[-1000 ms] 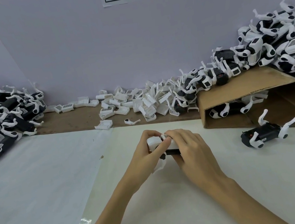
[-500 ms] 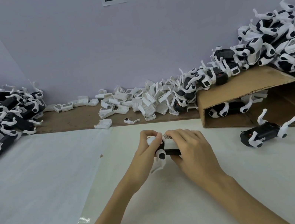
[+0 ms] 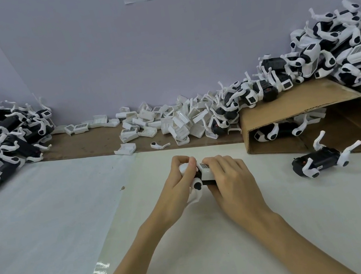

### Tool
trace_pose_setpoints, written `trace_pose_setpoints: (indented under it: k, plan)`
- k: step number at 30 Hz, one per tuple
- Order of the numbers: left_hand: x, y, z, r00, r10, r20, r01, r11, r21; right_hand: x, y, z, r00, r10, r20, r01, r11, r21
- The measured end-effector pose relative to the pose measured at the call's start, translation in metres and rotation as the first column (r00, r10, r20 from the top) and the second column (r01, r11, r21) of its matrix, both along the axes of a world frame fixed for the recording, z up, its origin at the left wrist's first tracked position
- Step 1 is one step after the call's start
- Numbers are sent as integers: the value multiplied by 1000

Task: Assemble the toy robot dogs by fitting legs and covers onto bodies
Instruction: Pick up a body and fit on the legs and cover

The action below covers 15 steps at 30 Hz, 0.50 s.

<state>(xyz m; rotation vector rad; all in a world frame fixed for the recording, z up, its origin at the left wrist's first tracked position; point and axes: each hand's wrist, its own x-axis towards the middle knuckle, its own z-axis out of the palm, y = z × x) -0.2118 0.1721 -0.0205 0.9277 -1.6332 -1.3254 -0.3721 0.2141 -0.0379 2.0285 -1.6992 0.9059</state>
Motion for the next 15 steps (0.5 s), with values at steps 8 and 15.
trace_pose_setpoints:
  k: [8,15]
  plan:
    - [4,1,8,1000,4,12,-3,1000,-13,-9,3,5,987,137,79,-141,989,52]
    - [5,-2,5,942,257,216,-196,944,-266,-6,4,8,997,75,37,-75,997,-3]
